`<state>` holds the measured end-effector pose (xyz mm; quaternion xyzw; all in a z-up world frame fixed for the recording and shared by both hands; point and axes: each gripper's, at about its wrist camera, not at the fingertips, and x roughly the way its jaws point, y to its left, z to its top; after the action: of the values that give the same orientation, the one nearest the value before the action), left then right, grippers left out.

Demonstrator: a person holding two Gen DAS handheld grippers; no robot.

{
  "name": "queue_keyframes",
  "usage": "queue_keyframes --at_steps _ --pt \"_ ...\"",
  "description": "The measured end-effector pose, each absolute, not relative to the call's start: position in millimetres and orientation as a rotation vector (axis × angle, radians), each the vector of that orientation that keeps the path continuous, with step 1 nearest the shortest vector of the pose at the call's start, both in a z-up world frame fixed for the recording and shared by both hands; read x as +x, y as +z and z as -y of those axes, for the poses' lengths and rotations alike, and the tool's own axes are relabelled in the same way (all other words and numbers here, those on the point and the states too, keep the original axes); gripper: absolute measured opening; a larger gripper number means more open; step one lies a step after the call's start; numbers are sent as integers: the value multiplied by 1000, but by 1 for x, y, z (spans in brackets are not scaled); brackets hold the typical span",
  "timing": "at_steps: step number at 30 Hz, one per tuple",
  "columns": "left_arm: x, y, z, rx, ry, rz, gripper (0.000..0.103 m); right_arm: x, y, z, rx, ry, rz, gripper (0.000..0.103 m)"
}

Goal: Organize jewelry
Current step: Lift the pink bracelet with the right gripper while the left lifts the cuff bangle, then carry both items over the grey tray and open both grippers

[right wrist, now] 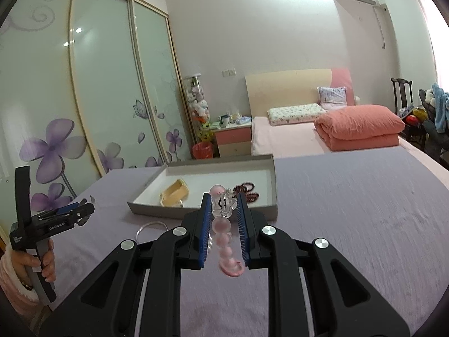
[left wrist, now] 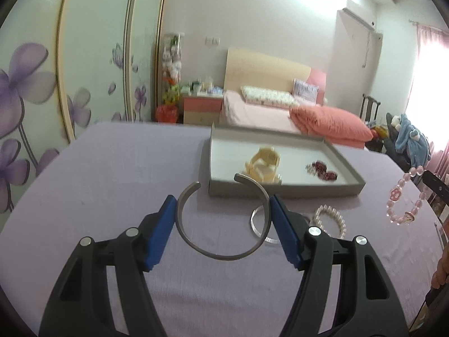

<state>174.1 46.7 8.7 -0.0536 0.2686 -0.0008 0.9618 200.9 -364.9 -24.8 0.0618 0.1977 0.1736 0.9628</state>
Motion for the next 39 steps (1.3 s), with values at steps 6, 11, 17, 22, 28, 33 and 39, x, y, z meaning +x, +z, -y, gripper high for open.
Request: queue_keyframes --at_steps 6,11,17,22,28,33,39 --pt "170 28 -37 -93 -10 -418 66 205 -11 357 114 362 -345 19" --pt "174 37 -26 -71 -29 -367 66 214 -3 348 105 368 -314 19" --pt "186 43 -14 -51 -54 -335 66 229 1 339 105 372 -302 19" --pt "199 47 -12 -46 -57 -316 66 238 4 332 105 371 -286 19" --pt "219 50 -12 -55 -50 -305 66 252 8 328 97 362 -274 19" --pt "237 51 -13 -48 -37 -281 66 267 10 323 88 346 -254 19" --pt "262 51 -7 -40 -23 -257 66 291 5 319 92 328 -248 19"
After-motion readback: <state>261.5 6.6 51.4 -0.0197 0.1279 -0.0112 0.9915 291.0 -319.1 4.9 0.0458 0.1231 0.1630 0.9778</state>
